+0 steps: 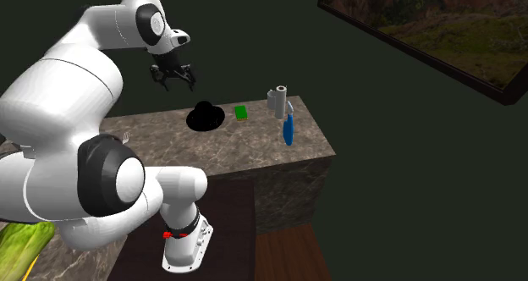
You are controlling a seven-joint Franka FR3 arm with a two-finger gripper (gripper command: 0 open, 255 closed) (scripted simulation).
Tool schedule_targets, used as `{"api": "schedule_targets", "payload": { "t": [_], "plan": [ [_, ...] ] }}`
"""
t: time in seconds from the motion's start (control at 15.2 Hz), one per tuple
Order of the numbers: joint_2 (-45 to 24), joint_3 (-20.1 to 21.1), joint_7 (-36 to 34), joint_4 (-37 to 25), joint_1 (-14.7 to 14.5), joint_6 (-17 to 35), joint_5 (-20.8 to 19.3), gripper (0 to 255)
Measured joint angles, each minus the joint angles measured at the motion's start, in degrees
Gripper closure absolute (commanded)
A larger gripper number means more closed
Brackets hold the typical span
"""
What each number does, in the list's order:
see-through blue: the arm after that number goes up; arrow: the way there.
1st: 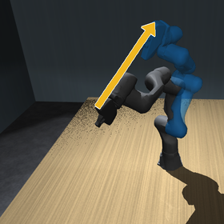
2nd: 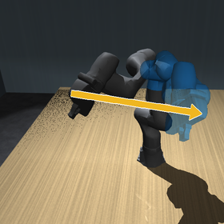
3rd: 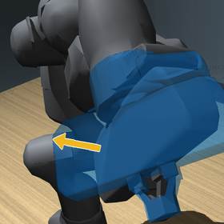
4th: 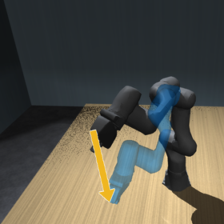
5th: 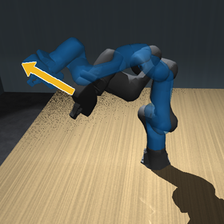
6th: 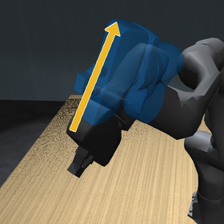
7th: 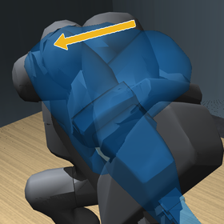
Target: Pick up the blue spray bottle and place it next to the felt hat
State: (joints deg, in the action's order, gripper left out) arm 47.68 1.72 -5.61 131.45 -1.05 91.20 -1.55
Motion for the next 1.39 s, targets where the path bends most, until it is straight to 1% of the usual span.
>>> {"api": "schedule_targets", "payload": {
  "t": [0.13,0.53,0.92,1.12,1.39],
  "plan": [
    [-0.13,-0.63,0.68,0.13,0.14,0.2,-0.34,0],
    [-3.71,-7.55,8.27,1.01,1.65,3.87,-3.95,0],
    [-10.69,-15.16,16.64,-0.49,2.89,8.73,-6.94,0],
    [-15.15,-19.36,21.4,-2.63,3.35,10.82,-7.91,0],
    [-21.62,-24.07,26.98,-5.83,3.37,13.64,-7.88,0]
  ]
}}
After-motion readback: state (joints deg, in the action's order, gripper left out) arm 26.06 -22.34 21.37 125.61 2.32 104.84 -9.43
